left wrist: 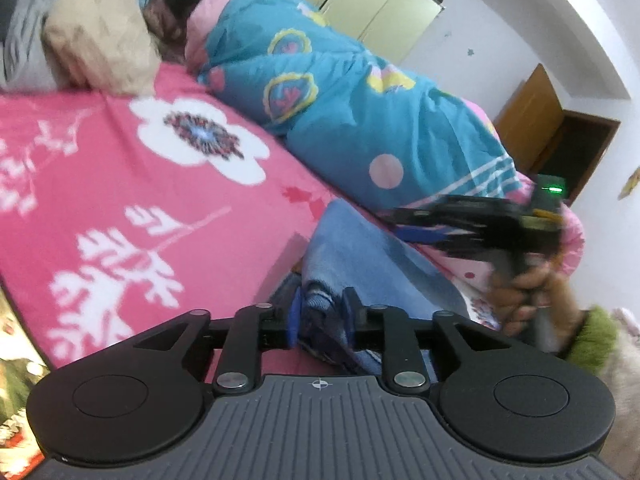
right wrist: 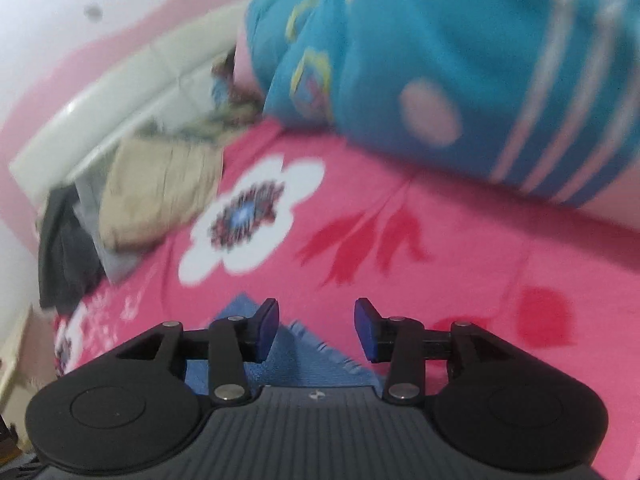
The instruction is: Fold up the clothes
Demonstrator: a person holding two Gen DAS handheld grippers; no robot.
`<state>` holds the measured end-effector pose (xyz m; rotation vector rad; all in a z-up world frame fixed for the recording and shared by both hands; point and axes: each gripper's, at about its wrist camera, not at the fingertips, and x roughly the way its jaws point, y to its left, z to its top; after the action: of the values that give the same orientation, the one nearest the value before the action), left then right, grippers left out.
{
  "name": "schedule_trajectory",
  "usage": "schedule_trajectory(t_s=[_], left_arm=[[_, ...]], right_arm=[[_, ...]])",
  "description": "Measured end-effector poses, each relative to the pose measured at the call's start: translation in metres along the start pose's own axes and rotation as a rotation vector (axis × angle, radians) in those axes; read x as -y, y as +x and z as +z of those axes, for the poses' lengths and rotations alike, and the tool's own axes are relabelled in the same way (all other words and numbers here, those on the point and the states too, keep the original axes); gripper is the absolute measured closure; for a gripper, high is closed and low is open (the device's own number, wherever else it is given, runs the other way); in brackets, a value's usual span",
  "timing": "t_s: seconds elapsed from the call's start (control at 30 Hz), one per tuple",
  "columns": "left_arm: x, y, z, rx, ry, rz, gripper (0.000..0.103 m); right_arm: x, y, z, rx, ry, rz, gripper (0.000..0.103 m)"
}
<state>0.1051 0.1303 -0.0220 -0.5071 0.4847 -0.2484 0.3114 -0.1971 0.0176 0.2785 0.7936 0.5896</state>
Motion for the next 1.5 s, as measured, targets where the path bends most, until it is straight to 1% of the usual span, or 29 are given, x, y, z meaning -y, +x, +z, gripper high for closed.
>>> schedule_trajectory(t_s=[0.07, 0.17, 0.27, 0.3, 0.37, 0.43, 0.47, 0.57, 0.6, 0.7, 0.73, 0.83, 0.87, 0.9, 0.97, 1.03, 1.07, 1.1, 1.13, 1.17, 1.2, 1.23, 1.3, 1.37, 1.43, 1.47, 1.5], left_arm=[[0.002, -0.006, 0.003, 0.03, 0.002, 0.016, 0.074], [0.007, -0.009, 0.011, 0.059, 0.006, 0.021, 0.062], [0.022, 0.002, 0.02, 0.044, 0.061, 0.009, 0.053], [0.028, 0.01, 0.021, 0.032, 0.087, 0.014, 0.052], [0.039, 0.027, 0.021, 0.003, 0.141, 0.053, 0.052], [0.046, 0.046, 0.019, -0.03, 0.191, 0.122, 0.052], [0.047, 0.055, 0.017, -0.048, 0.204, 0.161, 0.052], [0.041, 0.066, 0.012, -0.077, 0.188, 0.198, 0.052], [0.039, 0.067, 0.011, -0.08, 0.182, 0.203, 0.051], [0.039, 0.069, 0.009, -0.081, 0.188, 0.213, 0.049], [0.039, 0.069, 0.009, -0.084, 0.189, 0.218, 0.049], [0.036, 0.066, 0.014, -0.093, 0.186, 0.19, 0.049], [0.034, 0.066, 0.017, -0.097, 0.172, 0.176, 0.049], [0.03, 0.065, 0.021, -0.1, 0.145, 0.157, 0.049], [0.019, 0.067, 0.03, -0.107, 0.068, 0.118, 0.046], [0.008, 0.075, 0.038, -0.155, 0.002, 0.095, 0.038], [0.004, 0.081, 0.041, -0.196, -0.012, 0.086, 0.031], [-0.001, 0.091, 0.042, -0.262, -0.013, 0.069, 0.024], [-0.004, 0.102, 0.042, -0.333, -0.017, 0.059, 0.02], [-0.007, 0.109, 0.043, -0.379, -0.03, 0.058, 0.017], [-0.007, 0.112, 0.044, -0.396, -0.039, 0.054, 0.013], [-0.006, 0.116, 0.045, -0.417, -0.041, 0.033, 0.011], [-0.006, 0.125, 0.045, -0.477, -0.055, -0.024, 0.005], [0.001, 0.129, 0.041, -0.501, -0.029, -0.032, 0.002], [0.008, 0.133, 0.036, -0.517, 0.009, -0.028, 0.001], [0.012, 0.133, 0.035, -0.524, 0.014, -0.032, 0.001], [0.015, 0.132, 0.033, -0.53, 0.012, -0.04, 0.001]], right_arm=[[0.012, -0.039, -0.004, 0.059, 0.045, -0.011, 0.056], [0.036, -0.103, -0.024, 0.14, 0.148, -0.012, 0.055], [0.046, -0.138, -0.052, 0.155, 0.212, -0.017, 0.055], [0.048, -0.147, -0.061, 0.157, 0.229, -0.019, 0.055], [0.053, -0.166, -0.081, 0.16, 0.264, -0.023, 0.058], [0.054, -0.178, -0.097, 0.16, 0.287, -0.021, 0.063], [0.047, -0.171, -0.102, 0.157, 0.27, -0.011, 0.065], [0.031, -0.144, -0.113, 0.149, 0.209, 0.023, 0.066], [0.029, -0.131, -0.117, 0.135, 0.192, 0.024, 0.066], [0.027, -0.081, -0.133, 0.058, 0.147, -0.009, 0.067], [0.03, -0.072, -0.139, 0.056, 0.15, -0.016, 0.068], [0.034, -0.086, -0.136, 0.075, 0.219, 0.005, 0.065], [0.038, -0.096, -0.136, 0.079, 0.259, 0.014, 0.054], [0.044, -0.107, -0.138, 0.092, 0.3, 0.026, 0.042], [0.061, -0.123, -0.144, 0.105, 0.398, 0.057, 0.031], [0.083, -0.125, -0.154, 0.066, 0.522, 0.119, 0.029], [0.09, -0.119, -0.157, 0.038, 0.567, 0.15, 0.028], [0.095, -0.111, -0.16, 0.01, 0.601, 0.179, 0.028], [0.097, -0.104, -0.16, -0.01, 0.608, 0.197, 0.028], [0.094, -0.097, -0.157, -0.022, 0.588, 0.207, 0.023], [0.091, -0.09, -0.153, -0.037, 0.575, 0.225, 0.014], [0.087, -0.083, -0.147, -0.054, 0.567, 0.252, 0.009], [0.076, -0.067, -0.138, -0.097, 0.532, 0.27, 0.001], [0.064, -0.053, -0.13, -0.132, 0.489, 0.265, 0.0], [0.058, -0.051, -0.127, -0.133, 0.468, 0.241, 0.0], [0.057, -0.054, -0.127, -0.129, 0.467, 0.233, 0.005], [0.058, -0.059, -0.13, -0.121, 0.473, 0.227, 0.016]])
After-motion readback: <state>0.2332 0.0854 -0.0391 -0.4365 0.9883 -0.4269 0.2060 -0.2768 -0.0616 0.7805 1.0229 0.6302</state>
